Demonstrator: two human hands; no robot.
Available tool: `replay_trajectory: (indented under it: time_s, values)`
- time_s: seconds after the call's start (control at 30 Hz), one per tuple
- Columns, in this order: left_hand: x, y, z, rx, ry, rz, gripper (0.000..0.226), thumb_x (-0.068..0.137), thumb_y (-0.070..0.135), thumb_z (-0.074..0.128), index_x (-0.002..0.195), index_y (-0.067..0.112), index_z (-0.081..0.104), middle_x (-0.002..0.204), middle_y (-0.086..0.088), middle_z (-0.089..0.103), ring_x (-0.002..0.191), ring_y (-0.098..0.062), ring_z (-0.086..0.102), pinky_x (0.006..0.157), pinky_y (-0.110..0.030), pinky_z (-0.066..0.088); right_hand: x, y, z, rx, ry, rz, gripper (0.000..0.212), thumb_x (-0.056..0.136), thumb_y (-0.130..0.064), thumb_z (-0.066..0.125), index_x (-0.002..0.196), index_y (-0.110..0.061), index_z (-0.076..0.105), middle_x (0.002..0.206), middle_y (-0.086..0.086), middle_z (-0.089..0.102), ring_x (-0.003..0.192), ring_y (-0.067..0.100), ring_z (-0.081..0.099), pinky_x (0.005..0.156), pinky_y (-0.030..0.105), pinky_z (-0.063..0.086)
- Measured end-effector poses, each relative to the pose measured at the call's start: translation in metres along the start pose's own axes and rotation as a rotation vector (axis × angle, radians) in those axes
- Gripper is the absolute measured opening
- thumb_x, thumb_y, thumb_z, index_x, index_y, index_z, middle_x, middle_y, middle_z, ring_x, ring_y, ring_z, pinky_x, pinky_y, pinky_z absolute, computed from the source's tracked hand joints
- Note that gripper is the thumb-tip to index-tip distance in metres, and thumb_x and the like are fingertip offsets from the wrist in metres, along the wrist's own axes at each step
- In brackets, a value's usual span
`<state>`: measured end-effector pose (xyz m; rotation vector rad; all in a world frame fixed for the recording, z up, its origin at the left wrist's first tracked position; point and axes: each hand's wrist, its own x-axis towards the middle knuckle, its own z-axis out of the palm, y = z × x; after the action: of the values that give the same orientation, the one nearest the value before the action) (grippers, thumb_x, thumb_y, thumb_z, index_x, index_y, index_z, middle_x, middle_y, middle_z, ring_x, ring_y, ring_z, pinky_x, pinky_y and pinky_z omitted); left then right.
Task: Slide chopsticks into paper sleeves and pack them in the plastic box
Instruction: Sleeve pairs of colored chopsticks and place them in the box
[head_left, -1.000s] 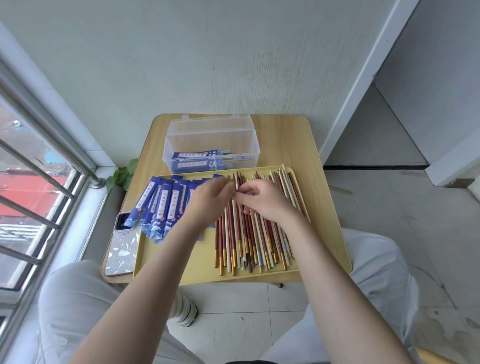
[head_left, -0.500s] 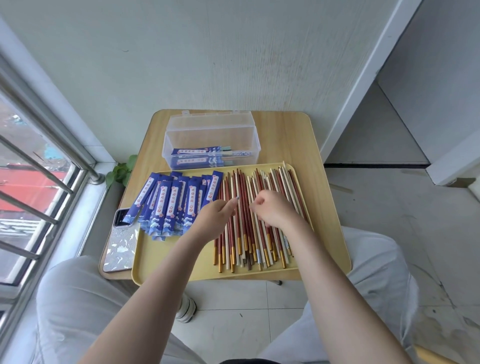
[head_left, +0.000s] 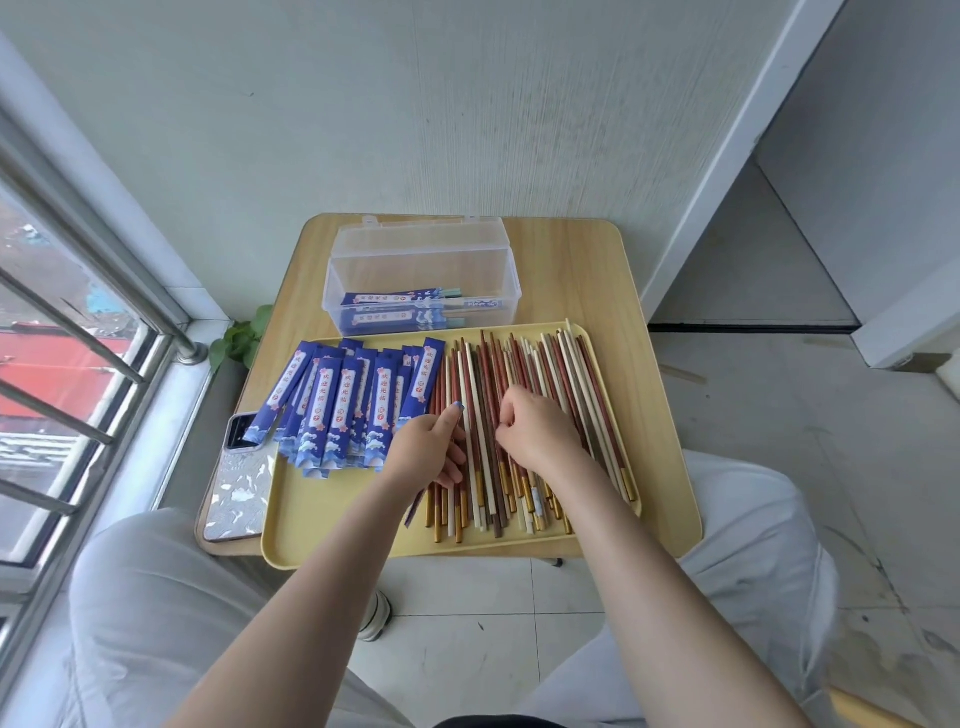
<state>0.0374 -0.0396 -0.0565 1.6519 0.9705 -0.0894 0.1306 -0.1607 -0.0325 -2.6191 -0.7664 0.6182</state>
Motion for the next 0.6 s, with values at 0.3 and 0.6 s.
replay_trajectory:
  time_s: [0.3, 0.6]
  values:
    - [0.001, 0.001, -0.001, -0.049, -0.023, -0.031, 0.044, 0.104, 0.044, 0.045, 0.09, 0.006, 0.063, 0.066, -0.01, 0.068, 0.049, -0.02, 0.064, 0.05, -0.031, 0.058, -0.005, -0.031, 0.016, -0.265, -0.122, 0.046, 0.011, 0.099, -0.015, 0.056, 0.109, -0.011, 0.059, 0.092, 0.004, 0.059, 0.077, 0.023, 0.06, 0.056, 0.031, 0.043]
    - [-0.006, 0.001, -0.007, -0.111, -0.045, -0.017, 0.044, 0.105, 0.042, 0.045, 0.094, 0.004, 0.064, 0.068, -0.008, 0.068, 0.046, -0.018, 0.06, 0.044, -0.025, 0.051, -0.004, -0.019, -0.008, 0.366, -0.043, 0.105, 0.009, 0.091, -0.014, 0.061, 0.099, -0.015, 0.057, 0.087, 0.002, 0.064, 0.063, 0.016, 0.061, 0.049, 0.025, 0.046]
